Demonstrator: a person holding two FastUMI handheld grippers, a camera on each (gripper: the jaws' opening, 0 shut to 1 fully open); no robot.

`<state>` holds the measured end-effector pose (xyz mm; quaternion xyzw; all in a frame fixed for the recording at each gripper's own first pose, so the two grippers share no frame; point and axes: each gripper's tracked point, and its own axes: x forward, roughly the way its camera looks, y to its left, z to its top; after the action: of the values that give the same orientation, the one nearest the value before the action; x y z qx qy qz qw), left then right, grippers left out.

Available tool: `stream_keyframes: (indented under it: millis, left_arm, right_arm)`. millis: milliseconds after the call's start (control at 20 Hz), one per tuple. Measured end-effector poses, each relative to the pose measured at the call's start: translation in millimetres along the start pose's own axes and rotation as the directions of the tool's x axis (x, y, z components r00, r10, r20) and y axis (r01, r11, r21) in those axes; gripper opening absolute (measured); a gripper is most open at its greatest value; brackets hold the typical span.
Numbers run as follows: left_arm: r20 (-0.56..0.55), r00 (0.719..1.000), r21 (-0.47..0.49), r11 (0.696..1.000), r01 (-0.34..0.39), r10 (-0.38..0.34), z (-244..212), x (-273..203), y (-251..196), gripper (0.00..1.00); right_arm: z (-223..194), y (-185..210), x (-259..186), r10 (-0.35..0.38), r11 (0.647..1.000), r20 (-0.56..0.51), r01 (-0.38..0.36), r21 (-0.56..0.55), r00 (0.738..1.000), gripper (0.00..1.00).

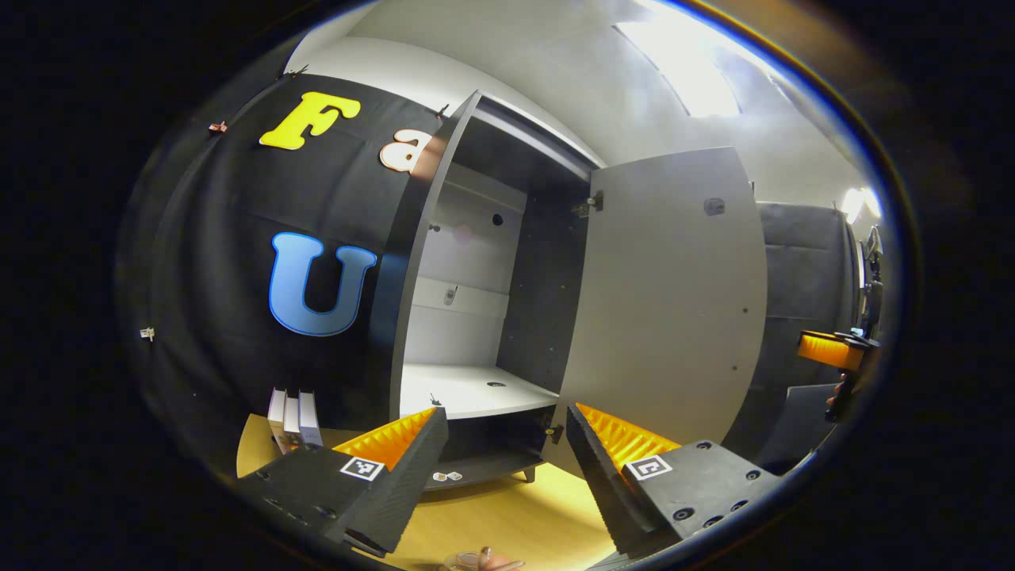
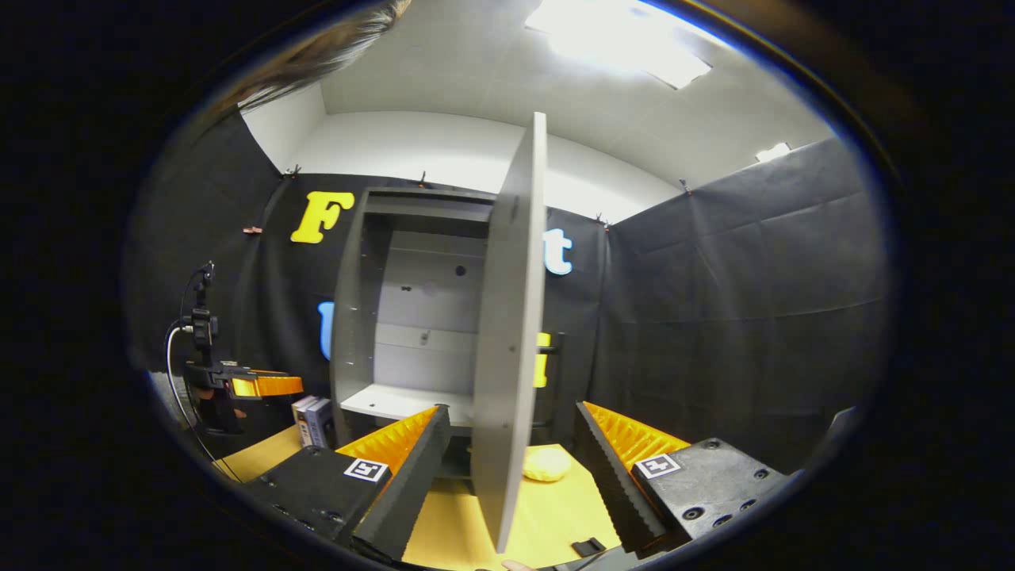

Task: Open the cabinet door with the right hand, grasp the bottle in the cabinet with the left hand and place it on the coaster, then close the cabinet door with the right hand.

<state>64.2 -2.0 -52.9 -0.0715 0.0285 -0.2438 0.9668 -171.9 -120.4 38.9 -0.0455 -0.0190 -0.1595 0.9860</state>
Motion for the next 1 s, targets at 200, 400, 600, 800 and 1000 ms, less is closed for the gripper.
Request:
stream_keyframes:
  millis: [200, 400, 600, 800, 1000]
  left_arm:
    - [0.006, 0.999, 0.022, 0.999, -0.036, 0.036, 9, 23, 2, 0.92]
    - [0.020, 0.996, 0.031, 0.995, -0.093, 0.092, 15, 39, -2, 0.95]
    - [0.025, 0.984, 0.013, 0.984, -0.177, 0.176, 20, 36, -1, 0.95]
    - [0.033, 0.958, 0.045, 0.957, -0.285, 0.284, 31, 13, 10, 0.95]
    - [0.034, 0.929, 0.050, 0.927, -0.370, 0.369, 29, -8, 26, 0.95]
  right_arm:
    - [-27, -37, 17, -0.004, 1.000, -0.071, 0.005, 0.018, 0.997, 0.94]
    - [-52, -49, 54, 0.090, 0.995, -0.109, -0.085, 0.051, 0.990, 0.97]
    - [-62, -47, 87, 0.234, 0.967, -0.122, -0.218, 0.133, 0.965, 0.98]
    - [-65, -32, 108, 0.360, 0.927, -0.100, -0.345, 0.145, 0.927, 0.97]
    - [-70, -21, 112, 0.428, 0.894, -0.118, -0.401, 0.199, 0.896, 0.96]
